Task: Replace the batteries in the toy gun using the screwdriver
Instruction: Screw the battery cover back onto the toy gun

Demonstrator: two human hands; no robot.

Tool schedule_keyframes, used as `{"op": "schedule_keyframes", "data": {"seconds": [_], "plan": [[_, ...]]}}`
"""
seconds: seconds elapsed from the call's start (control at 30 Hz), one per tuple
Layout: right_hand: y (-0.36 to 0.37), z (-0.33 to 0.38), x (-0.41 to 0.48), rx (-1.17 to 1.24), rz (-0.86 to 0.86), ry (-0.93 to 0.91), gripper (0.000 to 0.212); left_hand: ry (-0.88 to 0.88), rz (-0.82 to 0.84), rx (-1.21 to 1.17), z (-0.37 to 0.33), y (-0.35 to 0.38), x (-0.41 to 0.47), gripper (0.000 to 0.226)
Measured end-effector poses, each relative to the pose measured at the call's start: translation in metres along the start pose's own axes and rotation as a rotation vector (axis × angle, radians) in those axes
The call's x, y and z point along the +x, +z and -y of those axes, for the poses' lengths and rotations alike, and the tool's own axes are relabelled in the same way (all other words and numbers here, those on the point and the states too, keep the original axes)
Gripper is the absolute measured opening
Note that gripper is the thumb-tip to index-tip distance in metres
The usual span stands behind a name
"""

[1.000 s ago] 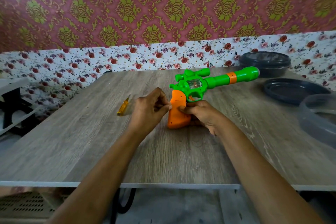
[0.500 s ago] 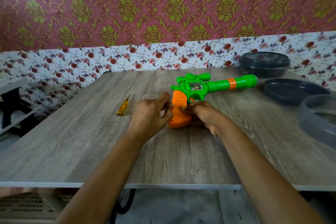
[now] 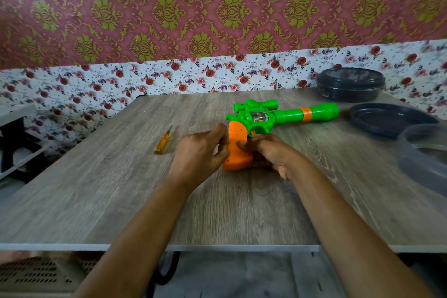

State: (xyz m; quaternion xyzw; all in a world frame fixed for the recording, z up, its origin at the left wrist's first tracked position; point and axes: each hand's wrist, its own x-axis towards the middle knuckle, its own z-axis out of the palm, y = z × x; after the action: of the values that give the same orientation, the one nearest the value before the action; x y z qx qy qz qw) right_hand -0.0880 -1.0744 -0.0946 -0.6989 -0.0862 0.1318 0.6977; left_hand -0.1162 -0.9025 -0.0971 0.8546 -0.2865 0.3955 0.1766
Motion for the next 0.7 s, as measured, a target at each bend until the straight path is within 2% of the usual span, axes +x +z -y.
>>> {"op": "schedule_keyframes", "data": {"seconds": [0.07,0.13,0.23,0.27,0.33,0.4,0.43,0.5,0.6,0.7], "plan": [[0.0,0.001,-0.001,0.004,0.001,0.004,0.01,0.035,-0.003,0.07,-0.002,-0.001,0.001,0.009],[0.001,0.002,-0.002,0.001,-0.006,0.007,0.009,-0.013,0.006,0.021,-0.003,-0.001,0.001,0.009],[0.002,0.002,-0.003,0.005,-0.028,0.007,0.009,-0.224,-0.112,-0.184,-0.001,-0.003,0.001,0.007],[0.002,0.003,-0.003,0.0,-0.031,0.005,0.01,-0.302,-0.172,-0.189,0.002,-0.005,0.002,0.008],[0.002,0.003,-0.003,-0.01,-0.032,0.003,0.011,-0.481,-0.193,-0.03,0.01,-0.01,0.002,0.012],[0.002,0.003,-0.003,-0.007,-0.022,0.009,0.009,-0.658,-0.025,0.25,0.019,-0.013,0.001,0.021],[0.001,0.003,-0.002,-0.005,-0.015,0.011,0.017,-0.729,0.089,0.353,0.023,-0.014,0.0,0.027],[0.002,0.003,-0.002,-0.004,-0.018,0.006,0.029,-0.856,0.255,0.421,0.029,-0.017,-0.004,0.04],[0.005,0.002,-0.005,0.01,-0.037,-0.029,0.033,-0.967,0.324,0.379,0.037,-0.015,-0.008,0.041],[0.007,0.002,-0.008,-0.024,-0.045,-0.06,0.034,-0.955,0.277,0.366,0.038,-0.014,-0.008,0.03]]}}
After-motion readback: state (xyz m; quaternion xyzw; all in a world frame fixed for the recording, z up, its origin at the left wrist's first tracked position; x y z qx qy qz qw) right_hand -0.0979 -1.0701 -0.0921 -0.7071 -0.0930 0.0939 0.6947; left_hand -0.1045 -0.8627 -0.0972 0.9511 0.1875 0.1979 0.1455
